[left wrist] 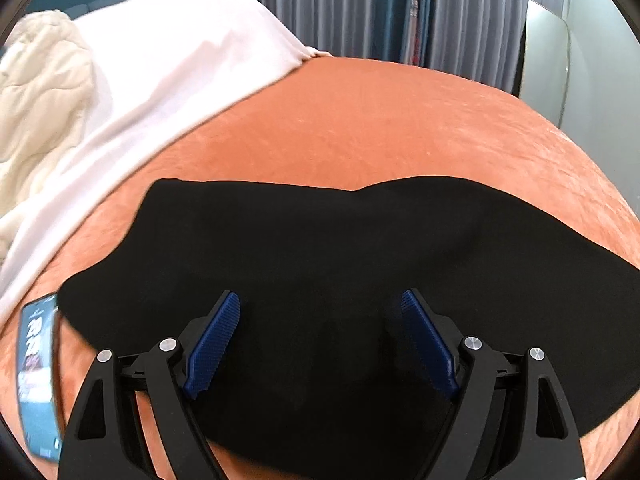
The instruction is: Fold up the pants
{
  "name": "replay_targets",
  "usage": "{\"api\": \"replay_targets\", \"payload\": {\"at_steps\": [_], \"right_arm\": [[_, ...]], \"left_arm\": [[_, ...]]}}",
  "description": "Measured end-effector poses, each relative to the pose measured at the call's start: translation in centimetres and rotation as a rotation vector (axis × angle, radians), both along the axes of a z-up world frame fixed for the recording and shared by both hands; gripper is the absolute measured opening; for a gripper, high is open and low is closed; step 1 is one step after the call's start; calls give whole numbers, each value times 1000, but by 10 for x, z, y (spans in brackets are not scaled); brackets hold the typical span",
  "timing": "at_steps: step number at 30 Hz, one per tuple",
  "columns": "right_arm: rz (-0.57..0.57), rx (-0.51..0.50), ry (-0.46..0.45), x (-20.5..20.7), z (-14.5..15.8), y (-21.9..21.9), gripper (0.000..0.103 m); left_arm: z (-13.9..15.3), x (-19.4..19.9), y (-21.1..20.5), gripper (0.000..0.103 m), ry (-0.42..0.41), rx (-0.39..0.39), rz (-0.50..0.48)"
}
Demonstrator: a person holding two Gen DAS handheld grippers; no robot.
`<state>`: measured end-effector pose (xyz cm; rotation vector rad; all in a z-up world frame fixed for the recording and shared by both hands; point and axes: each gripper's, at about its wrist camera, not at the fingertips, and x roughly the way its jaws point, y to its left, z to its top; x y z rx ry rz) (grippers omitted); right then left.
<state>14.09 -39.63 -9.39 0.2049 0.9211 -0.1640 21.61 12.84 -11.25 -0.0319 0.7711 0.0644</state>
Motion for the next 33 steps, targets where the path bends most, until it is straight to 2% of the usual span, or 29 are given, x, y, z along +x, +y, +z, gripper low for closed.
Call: {"api": "replay_targets", "payload": {"at_steps": [2, 3, 4, 5, 6, 7, 11, 13, 16, 18, 19, 21, 22, 25, 26, 27, 29, 30, 31, 33], "right_arm": [[-76, 114, -71, -38, 4, -50, 10], [-137, 102, -89, -56, 9, -68, 15], [-197, 81, -122, -78, 16, -91, 15], [-225, 95, -143, -92, 19, -109, 16], [-263, 112, -153, -104, 19, -128, 24], [-320, 139, -160, -116, 17, -153, 25], [-369, 192, -175, -123, 12, -200, 28], [-349, 207, -169, -115, 8, -211, 54], [-268, 174, -159, -91, 6, -206, 54], [-235, 143, -133, -92, -3, -211, 52], [-212, 132, -116, -85, -7, -209, 45], [-184, 127, -99, -82, -13, -199, 12], [-167, 119, -106, -86, -12, -194, 9], [-130, 40, -188, -102, 22, -186, 8], [-131, 48, -219, -109, 28, -191, 8], [-141, 52, -222, -108, 24, -200, 8], [-181, 70, -92, -95, -15, -221, 8], [-169, 96, -94, -93, -25, -223, 10], [-163, 107, -121, -95, -21, -224, 15], [-178, 156, -178, -109, -4, -225, 16]], "left_arm": [[9, -17, -13, 80, -12, 20, -1], [14, -29, -22, 80, -23, 26, -9], [17, -37, -28, 81, -27, 31, -15], [21, -49, -39, 81, -29, 35, -25], [23, -56, -47, 81, -30, 34, -33], [26, -63, -57, 81, -32, 32, -43], [35, -88, -97, 81, -16, -12, -76], [37, -97, -113, 81, -2, -31, -94], [40, -108, -134, 81, 9, -23, -114], [41, -113, -147, 81, 6, 16, -121], [41, -114, -151, 81, 5, 30, -120], [41, -115, -158, 81, 9, 43, -119], [41, -115, -162, 81, 15, 47, -115], [43, -115, -169, 81, 20, 55, -110], [44, -118, -173, 81, 17, 58, -111], [44, -119, -175, 81, 17, 62, -112], [39, -117, -181, 81, 29, 67, -116], [36, -117, -183, 81, 38, 68, -118], [33, -117, -184, 81, 48, 71, -115], [27, -119, -186, 81, 63, 78, -112]]}}
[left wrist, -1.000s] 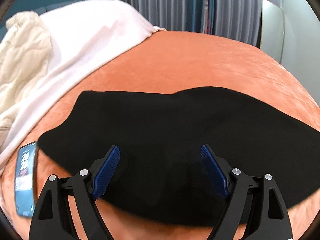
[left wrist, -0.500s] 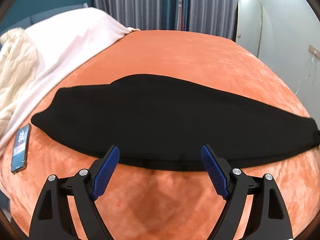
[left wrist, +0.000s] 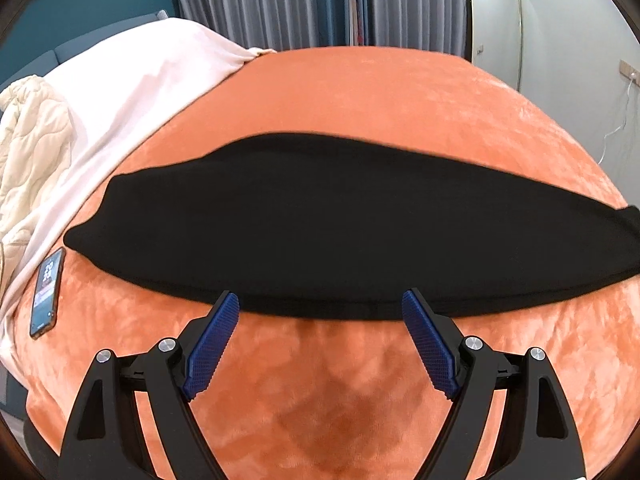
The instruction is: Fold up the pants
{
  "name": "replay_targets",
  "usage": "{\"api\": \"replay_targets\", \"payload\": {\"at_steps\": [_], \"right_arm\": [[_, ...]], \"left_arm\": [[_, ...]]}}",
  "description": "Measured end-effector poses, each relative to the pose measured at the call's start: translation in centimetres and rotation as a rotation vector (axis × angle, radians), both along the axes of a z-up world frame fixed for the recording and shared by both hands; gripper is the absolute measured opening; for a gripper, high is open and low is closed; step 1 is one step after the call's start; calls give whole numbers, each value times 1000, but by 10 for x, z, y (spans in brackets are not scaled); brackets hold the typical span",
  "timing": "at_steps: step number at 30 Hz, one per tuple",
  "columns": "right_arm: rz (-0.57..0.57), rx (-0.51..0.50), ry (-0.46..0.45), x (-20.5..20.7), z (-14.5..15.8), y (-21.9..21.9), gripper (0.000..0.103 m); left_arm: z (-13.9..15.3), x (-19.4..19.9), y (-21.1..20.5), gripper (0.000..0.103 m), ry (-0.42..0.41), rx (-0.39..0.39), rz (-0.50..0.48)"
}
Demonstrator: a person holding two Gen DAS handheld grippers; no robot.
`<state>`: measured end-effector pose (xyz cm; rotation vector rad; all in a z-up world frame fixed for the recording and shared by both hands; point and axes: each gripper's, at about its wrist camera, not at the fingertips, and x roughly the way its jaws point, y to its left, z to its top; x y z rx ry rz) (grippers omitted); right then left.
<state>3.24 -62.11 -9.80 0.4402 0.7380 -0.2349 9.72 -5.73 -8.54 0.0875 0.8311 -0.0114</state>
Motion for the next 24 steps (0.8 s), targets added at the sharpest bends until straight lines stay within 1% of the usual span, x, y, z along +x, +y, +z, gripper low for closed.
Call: {"api": "replay_targets", "payload": {"at_steps": [1, 3, 4, 5, 6, 8, 9, 10, 11, 12, 13, 14, 16, 17, 18, 19, 20, 21, 22, 24], "right_arm": [[-20, -6, -22, -6, 7, 1, 16], [-19, -67, -68, -16, 27, 16, 16], [-1, -68, -81, -16, 32, 21, 16], [40, -45, -97, -12, 34, 29, 16], [68, -27, -88, -5, 34, 34, 14], [72, -31, 13, 20, 12, 31, 13], [52, -30, 77, 34, -4, 23, 8], [30, -4, 93, 36, -15, 14, 2], [-23, 73, 45, 31, -13, 2, 2], [-64, 97, 27, 26, -8, -1, 4], [-106, 89, 0, 21, 3, 1, 10], [-105, 69, -12, 20, 9, 5, 10], [-32, 41, -30, 29, 21, 24, 10], [8, 20, -23, 35, 22, 33, 12], [28, -20, 5, 42, 19, 38, 20], [21, -75, 68, 45, 10, 41, 20], [-23, -123, 148, 53, -2, 36, 15], [-40, -90, 127, 51, -4, 31, 15], [-86, -31, 79, 42, 1, 25, 16], [-136, -7, 38, 30, 13, 27, 20]], "left_arm": [[-2, -1, 0, 81, 3, 1, 2], [-7, -1, 3, 81, 13, 10, 10], [-10, 0, 4, 81, 19, 9, 14], [-12, 2, 7, 81, 30, 4, 23], [-14, 3, 9, 81, 37, -5, 32], [-14, 7, 15, 81, 39, -15, 51], [-14, 9, 18, 81, 37, -9, 61], [-12, 12, 23, 81, 37, 5, 70], [-10, 14, 28, 81, 38, 15, 78], [-8, 16, 35, 81, 35, 23, 88], [-6, 18, 43, 81, 29, 29, 99], [-5, 20, 47, 81, 24, 31, 108], [-3, 24, 56, 81, 17, 27, 123], [-3, 25, 58, 81, 16, 22, 127], [-1, 25, 59, 81, 14, 16, 132], [0, 25, 61, 81, 11, 9, 141], [1, 24, 61, 81, 9, 4, 146], [3, 23, 62, 81, 4, -2, 146], [4, 23, 61, 81, 1, 1, 146], [7, 22, 60, 81, -8, 29, 146]]}}
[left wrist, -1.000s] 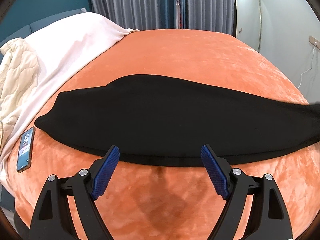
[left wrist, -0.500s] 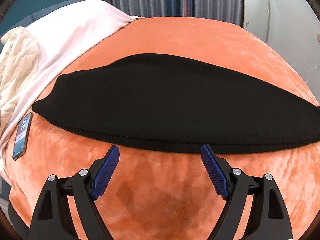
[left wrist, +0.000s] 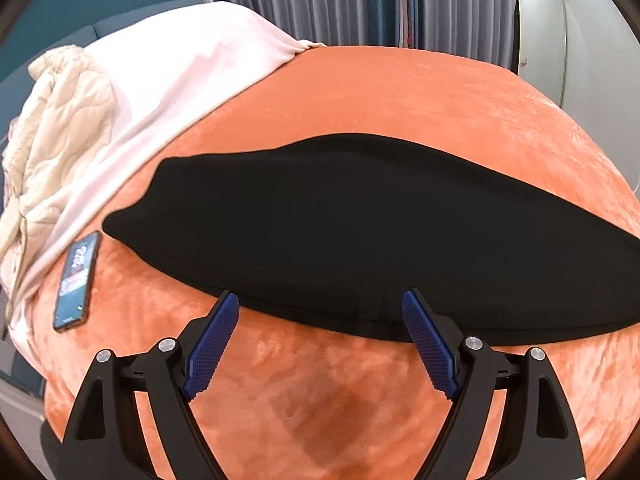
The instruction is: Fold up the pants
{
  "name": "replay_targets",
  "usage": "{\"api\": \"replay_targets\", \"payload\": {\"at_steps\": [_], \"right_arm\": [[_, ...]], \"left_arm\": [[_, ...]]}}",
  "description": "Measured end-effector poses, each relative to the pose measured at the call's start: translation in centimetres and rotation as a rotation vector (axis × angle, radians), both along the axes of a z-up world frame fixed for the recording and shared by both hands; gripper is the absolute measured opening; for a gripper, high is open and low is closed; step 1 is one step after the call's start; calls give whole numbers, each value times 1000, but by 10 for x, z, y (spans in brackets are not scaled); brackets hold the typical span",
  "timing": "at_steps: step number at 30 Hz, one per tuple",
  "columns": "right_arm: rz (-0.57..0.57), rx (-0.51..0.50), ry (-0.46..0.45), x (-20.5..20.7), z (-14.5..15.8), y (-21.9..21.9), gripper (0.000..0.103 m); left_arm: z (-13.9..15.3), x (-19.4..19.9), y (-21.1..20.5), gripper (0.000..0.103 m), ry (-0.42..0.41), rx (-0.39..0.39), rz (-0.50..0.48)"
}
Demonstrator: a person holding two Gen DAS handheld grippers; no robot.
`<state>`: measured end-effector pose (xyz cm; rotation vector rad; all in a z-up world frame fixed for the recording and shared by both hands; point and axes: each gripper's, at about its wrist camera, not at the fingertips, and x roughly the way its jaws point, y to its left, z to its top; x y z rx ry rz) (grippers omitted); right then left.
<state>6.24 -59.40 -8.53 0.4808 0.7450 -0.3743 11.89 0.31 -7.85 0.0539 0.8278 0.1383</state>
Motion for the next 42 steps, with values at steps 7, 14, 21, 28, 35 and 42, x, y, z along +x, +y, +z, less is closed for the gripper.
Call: {"api": "replay_targets", "payload": {"at_steps": [7, 14, 21, 28, 35, 42], "right_arm": [[33, -27, -39, -39, 17, 31, 30], [61, -31, -42, -86, 15, 49, 58], [29, 98, -67, -103, -5, 39, 58], [-46, 123, -67, -117, -13, 15, 58], [17, 174, -94, -77, -6, 8, 48], [-13, 168, -45, -29, -13, -4, 18]], "left_arm": [[8, -8, -7, 81, -37, 48, -16], [19, -18, -17, 81, -71, 70, -29], [31, -27, -29, 81, -89, 92, -55], [32, -41, -58, 85, -105, 103, -103], [20, -47, -81, 85, -73, 118, -145], [8, -44, -61, 86, -22, 120, -86]]}}
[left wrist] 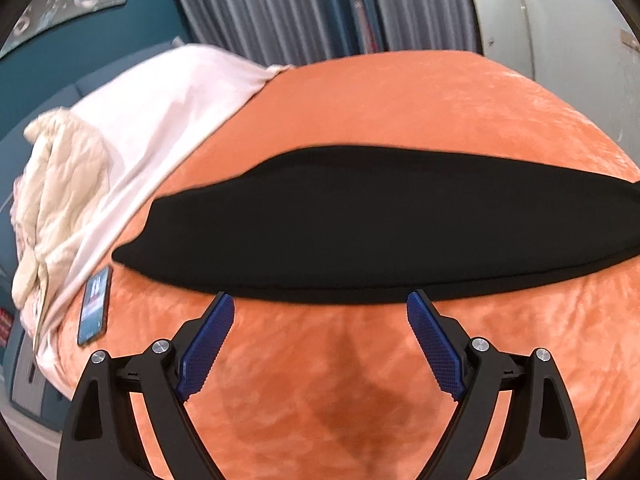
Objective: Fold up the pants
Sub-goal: 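Open the right tool while the left tool moves toward the folded end, then grasp the end of the black strip with the right tool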
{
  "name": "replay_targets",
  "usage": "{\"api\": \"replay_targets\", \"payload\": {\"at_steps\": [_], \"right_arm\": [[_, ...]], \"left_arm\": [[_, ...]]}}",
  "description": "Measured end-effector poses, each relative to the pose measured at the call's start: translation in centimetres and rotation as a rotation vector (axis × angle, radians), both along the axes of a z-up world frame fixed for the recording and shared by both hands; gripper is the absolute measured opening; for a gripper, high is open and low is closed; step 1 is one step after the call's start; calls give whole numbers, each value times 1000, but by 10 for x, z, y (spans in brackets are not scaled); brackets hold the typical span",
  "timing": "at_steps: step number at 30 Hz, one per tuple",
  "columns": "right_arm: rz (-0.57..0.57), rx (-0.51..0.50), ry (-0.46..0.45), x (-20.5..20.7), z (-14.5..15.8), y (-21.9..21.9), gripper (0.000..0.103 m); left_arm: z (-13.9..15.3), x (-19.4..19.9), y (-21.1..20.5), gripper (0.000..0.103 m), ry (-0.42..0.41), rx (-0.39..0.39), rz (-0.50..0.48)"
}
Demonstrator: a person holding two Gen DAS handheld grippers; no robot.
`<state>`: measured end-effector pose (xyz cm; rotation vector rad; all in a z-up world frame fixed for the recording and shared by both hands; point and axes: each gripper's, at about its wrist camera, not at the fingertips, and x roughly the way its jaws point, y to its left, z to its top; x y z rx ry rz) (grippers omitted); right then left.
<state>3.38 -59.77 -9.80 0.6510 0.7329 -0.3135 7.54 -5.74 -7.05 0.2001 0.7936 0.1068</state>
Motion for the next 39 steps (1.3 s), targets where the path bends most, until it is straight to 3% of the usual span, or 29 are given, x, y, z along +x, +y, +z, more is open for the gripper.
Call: {"api": "replay_targets", "payload": {"at_steps": [1, 5, 9, 13, 15, 18, 21, 22, 24, 25, 26, 28, 30, 31, 34, 39], "right_arm": [[10, -22, 8, 4, 3, 2, 7], [12, -134, -87, -6, 41, 8, 6], [1, -105, 70, 17, -2, -3, 7], [-33, -75, -1, 3, 1, 7, 19], [-38, -89, -16, -6, 6, 16, 19], [-20, -102, -42, -21, 9, 35, 22], [-1, -103, -61, -31, 12, 52, 29], [2, -100, -65, -32, 13, 57, 33], [8, -100, -67, -38, 14, 68, 41], [10, -105, -59, -37, 15, 71, 41], [11, -117, -42, -37, 14, 74, 41], [8, -101, -24, -39, 11, 75, 43], [-23, -40, -22, -42, 6, 63, 68], [-43, -22, -26, -43, 4, 57, 74], [-91, 53, -44, -42, -6, 35, 76], [-104, 60, -60, -22, -5, 24, 80]], "left_arm": [[-2, 2, 5, 86, 12, -9, 13], [-15, 10, 37, 86, 57, -45, 85], [-28, 18, 71, 86, 88, -56, 159], [-23, 30, 128, 86, 85, -150, 255], [-13, 45, 170, 86, 76, -218, 314], [-5, 73, 225, 86, 67, -255, 411], [-14, 102, 262, 83, 91, -260, 457], [-21, 112, 269, 82, 115, -240, 457], [-45, 134, 277, 69, 209, -140, 465], [-58, 138, 282, 71, 250, -146, 479], [-58, 135, 286, 71, 237, -182, 492], [-45, 124, 287, 70, 193, -238, 502], [-32, 113, 277, 70, 162, -246, 472], [-26, 106, 269, 70, 146, -243, 451], [-8, 81, 232, 83, 89, -218, 386], [5, 43, 143, 84, 27, -114, 218]]}}
